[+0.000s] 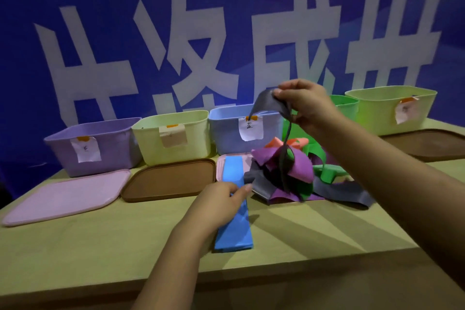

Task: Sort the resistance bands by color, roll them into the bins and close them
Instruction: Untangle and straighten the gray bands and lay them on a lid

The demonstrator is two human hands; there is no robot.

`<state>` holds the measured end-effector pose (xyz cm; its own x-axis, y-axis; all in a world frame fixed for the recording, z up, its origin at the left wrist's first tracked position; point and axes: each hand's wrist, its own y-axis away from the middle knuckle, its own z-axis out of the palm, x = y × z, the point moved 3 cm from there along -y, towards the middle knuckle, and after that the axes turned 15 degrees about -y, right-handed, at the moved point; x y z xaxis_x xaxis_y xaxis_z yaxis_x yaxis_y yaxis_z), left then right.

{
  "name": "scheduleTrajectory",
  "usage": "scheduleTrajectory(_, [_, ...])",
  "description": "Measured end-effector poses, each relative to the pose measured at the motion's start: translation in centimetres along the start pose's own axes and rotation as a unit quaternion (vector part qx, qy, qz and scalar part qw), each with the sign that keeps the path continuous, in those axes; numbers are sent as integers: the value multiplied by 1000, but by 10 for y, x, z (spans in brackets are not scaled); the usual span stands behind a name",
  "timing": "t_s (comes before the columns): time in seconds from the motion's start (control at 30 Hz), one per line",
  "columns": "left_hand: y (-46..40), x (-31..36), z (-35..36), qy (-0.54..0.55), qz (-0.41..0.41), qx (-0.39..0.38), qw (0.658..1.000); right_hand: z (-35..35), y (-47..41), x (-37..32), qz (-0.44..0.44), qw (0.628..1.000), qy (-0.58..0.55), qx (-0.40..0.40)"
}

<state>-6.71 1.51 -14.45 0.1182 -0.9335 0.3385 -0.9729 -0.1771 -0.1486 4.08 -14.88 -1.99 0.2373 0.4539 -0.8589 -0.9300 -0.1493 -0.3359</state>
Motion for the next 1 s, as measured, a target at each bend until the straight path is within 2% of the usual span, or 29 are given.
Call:
scheduleTrajectory(0.07, [-4, 6, -11, 90, 0, 58, 994, 6, 0, -21, -50, 998, -45, 4])
scheduleTrajectory(0.13, [-6, 17, -27, 212, 8, 114, 971, 12, 2, -40, -102, 994, -47, 1])
scheduleTrajectory(0.23, [-5, 41, -52, 396, 16, 107, 912, 22, 19, -49, -130, 991, -27, -31])
scheduleTrajectory(0.3, [-1, 57, -68, 470, 37, 99, 876, 26, 41, -47, -120, 991, -19, -53])
scheduleTrajectory(0.43, [18, 75, -98, 578, 62, 142, 801, 25, 92, -50, -116, 990, -3, -81])
scheduleTrajectory(0.5, [27, 78, -107, 600, 66, 167, 780, 24, 114, -55, -95, 991, -3, -98])
scheduleTrajectory(0.57, [36, 80, -110, 589, 71, 174, 786, 23, 129, -52, -38, 991, -37, -121])
scheduleTrajectory(0.7, [51, 81, -101, 520, 127, 161, 829, 26, 144, -30, 54, 986, -75, -140])
scheduleTrajectory(0.8, [62, 78, -85, 495, 166, 120, 845, 25, 150, -10, 44, 988, -55, -140])
scheduleTrajectory(0.93, [67, 69, -61, 542, 186, 60, 818, 16, 156, 13, -22, 994, -2, -109])
scheduleTrajectory(1.0, [68, 67, -51, 544, 176, 48, 819, 15, 160, 19, -38, 993, 26, -109])
